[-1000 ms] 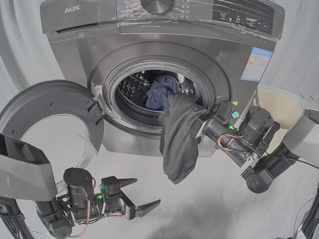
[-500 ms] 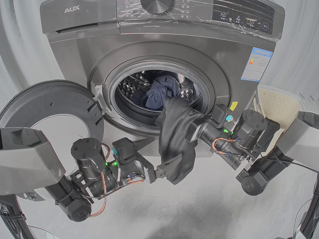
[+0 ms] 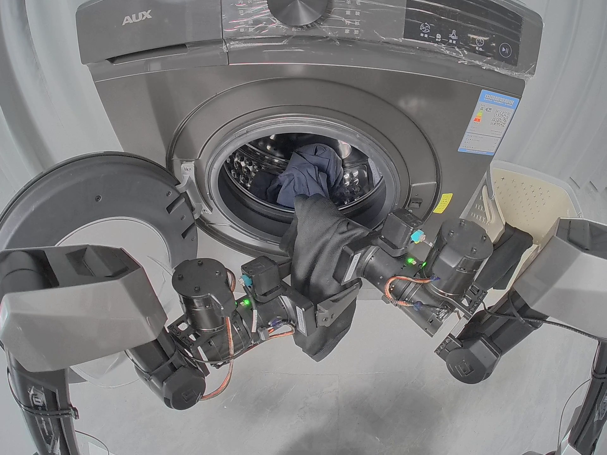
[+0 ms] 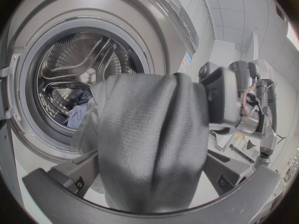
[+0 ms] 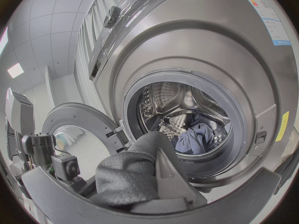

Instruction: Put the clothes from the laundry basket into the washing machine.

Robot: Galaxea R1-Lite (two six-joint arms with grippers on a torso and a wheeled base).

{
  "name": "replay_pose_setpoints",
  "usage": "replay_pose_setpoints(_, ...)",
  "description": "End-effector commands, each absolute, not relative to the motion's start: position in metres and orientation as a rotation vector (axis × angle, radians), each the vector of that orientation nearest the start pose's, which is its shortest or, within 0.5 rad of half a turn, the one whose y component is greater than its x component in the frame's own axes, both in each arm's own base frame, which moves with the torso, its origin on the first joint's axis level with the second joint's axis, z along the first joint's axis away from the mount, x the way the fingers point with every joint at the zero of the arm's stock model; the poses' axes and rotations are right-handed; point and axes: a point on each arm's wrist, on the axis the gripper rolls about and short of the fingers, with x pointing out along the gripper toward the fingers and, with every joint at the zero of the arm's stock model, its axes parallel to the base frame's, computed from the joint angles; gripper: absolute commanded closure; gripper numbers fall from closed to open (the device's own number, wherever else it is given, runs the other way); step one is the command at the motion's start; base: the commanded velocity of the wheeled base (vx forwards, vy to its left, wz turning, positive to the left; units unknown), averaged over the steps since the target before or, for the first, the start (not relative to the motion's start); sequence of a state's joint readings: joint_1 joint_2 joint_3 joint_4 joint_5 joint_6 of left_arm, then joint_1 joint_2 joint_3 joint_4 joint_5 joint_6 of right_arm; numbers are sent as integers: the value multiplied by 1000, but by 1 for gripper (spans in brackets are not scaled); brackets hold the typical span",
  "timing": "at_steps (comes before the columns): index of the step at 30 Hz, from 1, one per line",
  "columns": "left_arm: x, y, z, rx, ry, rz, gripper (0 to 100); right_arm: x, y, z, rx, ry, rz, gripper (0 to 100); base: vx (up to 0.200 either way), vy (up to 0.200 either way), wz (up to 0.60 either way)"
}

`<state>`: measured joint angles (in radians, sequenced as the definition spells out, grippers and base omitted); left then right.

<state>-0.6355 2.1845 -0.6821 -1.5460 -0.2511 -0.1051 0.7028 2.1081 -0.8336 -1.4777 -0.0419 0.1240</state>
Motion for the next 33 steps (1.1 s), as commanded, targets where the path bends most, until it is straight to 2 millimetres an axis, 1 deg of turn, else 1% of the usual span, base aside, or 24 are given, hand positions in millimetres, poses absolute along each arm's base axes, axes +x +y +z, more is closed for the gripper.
replay_pose_setpoints(1, 299, -222, 68, -99, 15, -872, 0, 282, 249, 135, 197, -151, 684, 100, 0, 0, 0)
replay_pose_setpoints(2, 309, -220, 68, -98, -5, -834, 0, 279, 251, 133, 196, -143, 688, 100, 0, 0, 0)
replay_pose_setpoints(5, 324, -218, 66, -101, -34, -780, 0, 275, 252, 133, 194, -133, 693, 100, 0, 0, 0)
replay_pose_setpoints(7, 332, -217, 67, -103, -52, -761, 0, 273, 250, 134, 194, -132, 685, 100, 0, 0, 0)
replay_pose_setpoints(11, 341, -215, 65, -104, -65, -727, 0, 268, 250, 133, 194, -121, 692, 100, 0, 0, 0)
replay_pose_setpoints(12, 341, -215, 64, -104, -65, -726, 100, 268, 250, 133, 194, -120, 691, 100, 0, 0, 0)
replay_pose_setpoints(21, 341, -217, 62, -104, -63, -727, 100, 262, 249, 141, 210, -135, 700, 100, 0, 0, 0)
replay_pose_setpoints(27, 343, -215, 68, -113, -80, -719, 100, 263, 242, 137, 208, -122, 686, 100, 0, 0, 0)
replay_pose_setpoints(29, 344, -208, 83, -123, -118, -702, 100, 263, 235, 130, 205, -90, 663, 100, 0, 0, 0)
replay_pose_setpoints(31, 339, -205, 101, -135, -155, -695, 100, 268, 227, 124, 197, -67, 628, 100, 0, 0, 0)
replay_pose_setpoints(32, 339, -204, 104, -136, -161, -693, 100, 268, 226, 123, 195, -63, 625, 100, 0, 0, 0)
replay_pose_setpoints(33, 334, -201, 114, -142, -178, -685, 100, 270, 223, 119, 193, -48, 614, 100, 0, 0, 0)
